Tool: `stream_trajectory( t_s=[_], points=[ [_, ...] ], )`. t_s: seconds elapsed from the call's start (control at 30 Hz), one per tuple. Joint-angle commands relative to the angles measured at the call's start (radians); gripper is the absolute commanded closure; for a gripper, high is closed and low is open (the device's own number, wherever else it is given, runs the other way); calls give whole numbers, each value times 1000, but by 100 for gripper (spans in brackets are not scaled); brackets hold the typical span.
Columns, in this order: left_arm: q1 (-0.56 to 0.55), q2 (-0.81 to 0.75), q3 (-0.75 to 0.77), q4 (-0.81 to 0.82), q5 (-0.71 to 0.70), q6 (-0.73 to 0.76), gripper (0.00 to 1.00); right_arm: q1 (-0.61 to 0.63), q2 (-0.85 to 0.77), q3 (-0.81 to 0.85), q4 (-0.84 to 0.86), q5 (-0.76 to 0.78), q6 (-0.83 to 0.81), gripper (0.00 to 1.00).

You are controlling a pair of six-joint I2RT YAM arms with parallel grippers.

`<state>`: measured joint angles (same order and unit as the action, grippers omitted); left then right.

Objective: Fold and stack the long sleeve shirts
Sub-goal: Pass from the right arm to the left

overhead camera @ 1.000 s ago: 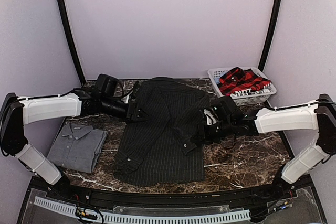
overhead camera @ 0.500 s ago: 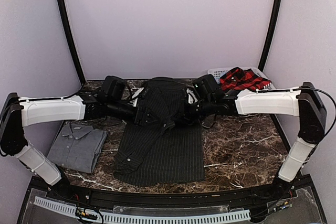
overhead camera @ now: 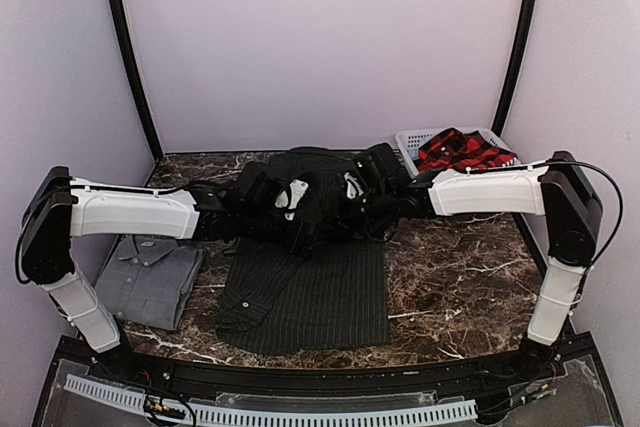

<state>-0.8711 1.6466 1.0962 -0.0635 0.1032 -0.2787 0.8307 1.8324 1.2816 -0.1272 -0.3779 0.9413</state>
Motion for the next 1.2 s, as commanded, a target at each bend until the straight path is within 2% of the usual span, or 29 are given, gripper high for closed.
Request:
stream_trajectory(
  t_s=[0.0,0.13,0.33,0.4,0.53,0.57,0.63,0.73,0.87,1.03,1.17],
  points=[
    [-28,28,36,-26,-169,20,32,-11,7,23,48,-32,20,100],
    [-34,50,46,-16,-234,7,33,-17,7,22,61,-43,23,100],
    [-41,60,51,7,-267,10,46,-27,-7,-2,92,-46,36,100],
    [-42,65,55,7,-279,7,55,-28,-12,-7,95,-45,35,100],
    [-41,66,72,17,-285,10,80,-28,-39,-30,109,-20,20,100],
    [-42,68,86,14,-287,13,90,-30,-50,-37,112,-9,13,97],
    [-41,67,109,-4,-280,19,99,-38,-79,-57,111,14,-7,86],
    [-42,45,145,-34,-195,32,100,-55,-148,-103,120,68,-44,68],
    [-42,3,234,-111,-36,11,100,-75,-282,-173,103,229,-112,51],
    [-29,-14,381,-259,9,-104,100,-118,-415,-263,88,414,-161,44],
    [74,-26,405,-356,42,-312,100,-168,-463,-320,84,469,-182,42]
  ],
)
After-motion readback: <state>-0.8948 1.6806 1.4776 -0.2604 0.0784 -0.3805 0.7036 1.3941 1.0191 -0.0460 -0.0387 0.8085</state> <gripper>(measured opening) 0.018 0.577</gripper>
